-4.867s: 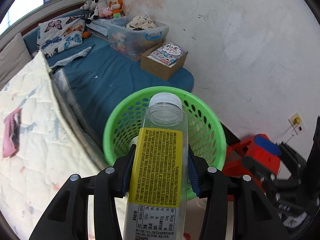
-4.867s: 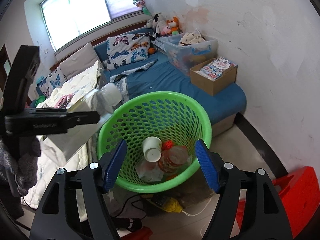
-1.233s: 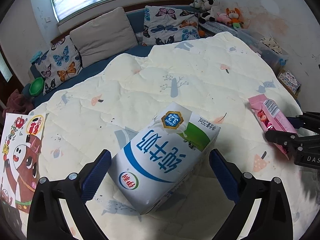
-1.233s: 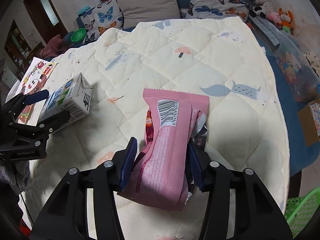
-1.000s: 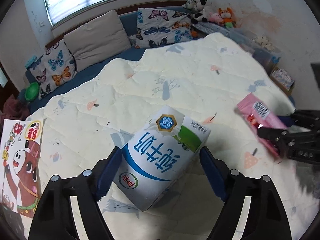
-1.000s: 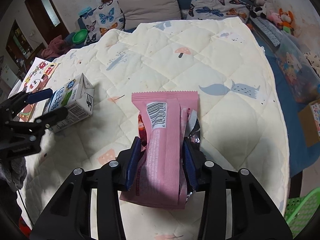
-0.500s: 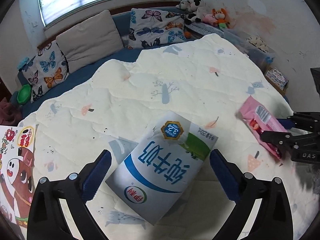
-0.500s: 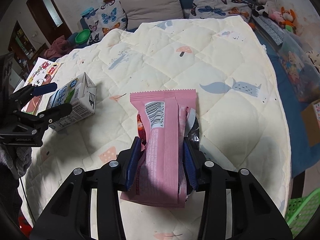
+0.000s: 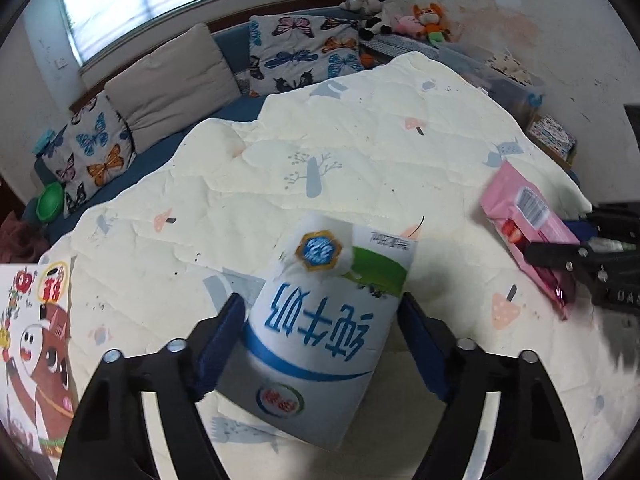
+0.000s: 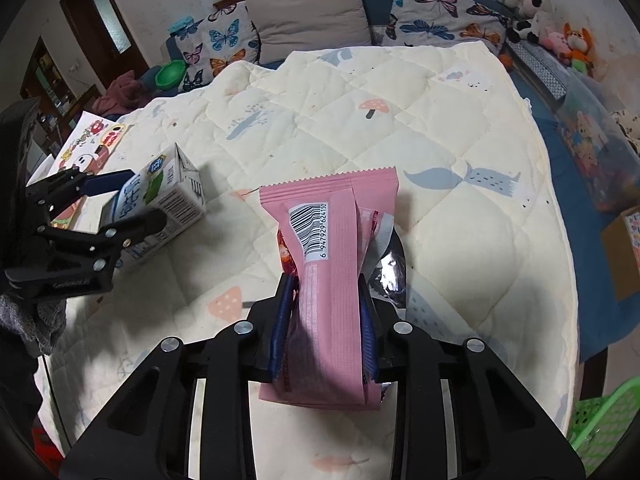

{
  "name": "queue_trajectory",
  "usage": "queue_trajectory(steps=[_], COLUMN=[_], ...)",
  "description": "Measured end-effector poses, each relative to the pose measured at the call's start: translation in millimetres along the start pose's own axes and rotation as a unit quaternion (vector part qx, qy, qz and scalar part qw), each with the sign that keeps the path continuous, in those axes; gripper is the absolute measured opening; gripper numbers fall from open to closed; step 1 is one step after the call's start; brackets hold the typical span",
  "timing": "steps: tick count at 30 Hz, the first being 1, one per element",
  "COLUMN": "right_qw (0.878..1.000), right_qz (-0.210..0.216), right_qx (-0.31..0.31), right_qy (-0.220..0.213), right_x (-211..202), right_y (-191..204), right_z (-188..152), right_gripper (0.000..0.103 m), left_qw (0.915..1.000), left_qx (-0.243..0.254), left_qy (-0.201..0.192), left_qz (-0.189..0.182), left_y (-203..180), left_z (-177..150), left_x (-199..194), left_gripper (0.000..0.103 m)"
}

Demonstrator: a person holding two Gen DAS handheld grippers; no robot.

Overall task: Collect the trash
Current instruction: 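Lift and carry the milk carton and pink wrapper toward the green basket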

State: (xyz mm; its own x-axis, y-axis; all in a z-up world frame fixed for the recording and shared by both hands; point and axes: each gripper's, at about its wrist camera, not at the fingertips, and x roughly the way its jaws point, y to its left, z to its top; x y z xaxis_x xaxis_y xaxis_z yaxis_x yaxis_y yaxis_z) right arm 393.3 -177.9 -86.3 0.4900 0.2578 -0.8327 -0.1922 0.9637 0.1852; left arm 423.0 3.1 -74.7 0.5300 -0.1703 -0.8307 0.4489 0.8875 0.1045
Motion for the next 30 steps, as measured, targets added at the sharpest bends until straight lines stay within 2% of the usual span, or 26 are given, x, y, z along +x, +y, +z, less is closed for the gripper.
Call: queue_trajectory(steps=[8,21,30], right_qw=[1.0,0.998,0.996], right_qz=[0.005,0.01,-0.004], right_qx=[-0.007,-0.022,-0.021], right_qy=[-0.022,-0.06,-0.089], right_x=[-34,-112,-172], right_y=[4,11,-3], right_z=[-19,-74,-122], right_gripper=[0.029,0.029,0.029], left_qw=[0.9994,0.9975,0.9951], left_qx=[-0.031,-0.063,-0.062], left_qy=[0.009,-0.031,-0.073], left_qz=[0.011,-0.007,-0.025], left_y=[-14,-68,-121], left_z=[-9,-44,-67], left_x=[-26,-113,-177], left_gripper=[0.069,0.068,0.068])
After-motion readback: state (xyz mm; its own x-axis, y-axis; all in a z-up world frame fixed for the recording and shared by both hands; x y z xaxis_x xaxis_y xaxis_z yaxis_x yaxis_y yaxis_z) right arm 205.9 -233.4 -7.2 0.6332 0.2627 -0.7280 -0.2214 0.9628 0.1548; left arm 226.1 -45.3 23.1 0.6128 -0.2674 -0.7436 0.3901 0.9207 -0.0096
